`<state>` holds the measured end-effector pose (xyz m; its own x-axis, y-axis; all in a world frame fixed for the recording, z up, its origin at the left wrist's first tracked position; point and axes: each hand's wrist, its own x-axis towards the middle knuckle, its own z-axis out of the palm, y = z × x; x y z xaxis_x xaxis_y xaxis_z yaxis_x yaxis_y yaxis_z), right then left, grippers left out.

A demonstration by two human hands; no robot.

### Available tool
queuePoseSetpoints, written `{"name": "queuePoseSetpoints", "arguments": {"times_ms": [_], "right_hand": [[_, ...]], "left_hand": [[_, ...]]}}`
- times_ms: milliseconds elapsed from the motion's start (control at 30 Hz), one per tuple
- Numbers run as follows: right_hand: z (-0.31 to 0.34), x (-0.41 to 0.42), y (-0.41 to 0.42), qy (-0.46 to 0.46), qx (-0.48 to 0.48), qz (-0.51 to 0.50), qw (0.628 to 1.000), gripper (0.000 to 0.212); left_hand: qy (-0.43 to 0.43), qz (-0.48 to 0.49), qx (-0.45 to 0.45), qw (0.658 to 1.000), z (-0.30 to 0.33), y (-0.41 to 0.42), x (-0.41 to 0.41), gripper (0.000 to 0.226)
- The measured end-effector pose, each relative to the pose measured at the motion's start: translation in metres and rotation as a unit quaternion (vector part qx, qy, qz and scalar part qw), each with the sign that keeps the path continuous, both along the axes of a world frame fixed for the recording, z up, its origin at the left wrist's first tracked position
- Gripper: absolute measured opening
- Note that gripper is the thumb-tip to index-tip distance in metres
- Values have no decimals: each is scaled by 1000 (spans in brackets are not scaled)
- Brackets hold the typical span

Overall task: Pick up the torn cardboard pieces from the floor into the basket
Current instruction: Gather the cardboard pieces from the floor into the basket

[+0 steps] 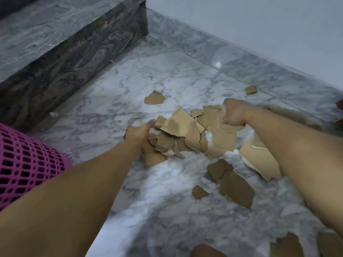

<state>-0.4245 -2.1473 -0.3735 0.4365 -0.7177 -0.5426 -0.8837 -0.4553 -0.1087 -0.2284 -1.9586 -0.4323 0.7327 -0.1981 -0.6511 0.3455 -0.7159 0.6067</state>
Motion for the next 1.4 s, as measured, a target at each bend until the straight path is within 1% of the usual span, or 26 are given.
{"name": "queuePoseSetpoints", "arguments": {"times_ms": [67,133,200,267,300,333,367,433,567,633,733,800,900,1033,1100,1267,1367,1400], "right_hand": [[-2,6,-1,-27,13,-29,999,34],[-6,12,4,-55,19,-56,997,23],[-12,19,10,-74,39,-74,994,9],[-18,25,16,-77,86,-84,990,11],[-22,27,19,-73,112,-83,988,17],[-25,30,21,-65,128,-79,986,28],[-30,33,24,-53,127,-69,988,41],[-42,35,26,-23,93,-49,994,63],[-66,36,29,-49,105,-37,993,107],[-72,36,33,-62,79,-36,994,115],[-73,38,38,-53,49,-38,997,118],[-74,39,38,-49,65,-47,996,116],[-76,40,39,-71,105,-61,990,99],[-75,40,46,-110,134,-60,983,80],[-69,38,46,-121,150,-70,979,73],[-25,37,40,-176,175,-103,963,66],[18,45,41,-203,172,-97,959,71],[31,49,41,-214,167,-96,958,68]], "left_hand": [[9,13,40,999,-2,-1,-6,102],[-14,-18,78,997,-5,-1,-15,112],[-29,-58,97,993,-9,-3,-21,113],[-38,-101,112,988,-11,-5,-27,107],[-44,-121,122,984,-11,-7,-30,104],[-51,-135,126,981,-12,-8,-31,100],[-53,-143,125,980,-13,-10,-31,93],[-51,-144,109,982,-14,-11,-32,81],[-80,-159,95,979,-17,-12,-30,67],[-87,-161,90,979,-18,-12,-29,60],[-91,-160,80,980,-22,-14,-27,48],[-92,-166,75,979,-22,-14,-27,45],[-87,-173,66,979,-22,-15,-25,45],[-66,-195,60,977,-14,-14,-22,21],[-50,-206,50,976,-9,-11,-18,26],[-48,-239,26,970,31,4,2,24],[-60,-242,-4,968,73,13,18,25],[-63,-243,-8,968,88,16,22,25]]}}
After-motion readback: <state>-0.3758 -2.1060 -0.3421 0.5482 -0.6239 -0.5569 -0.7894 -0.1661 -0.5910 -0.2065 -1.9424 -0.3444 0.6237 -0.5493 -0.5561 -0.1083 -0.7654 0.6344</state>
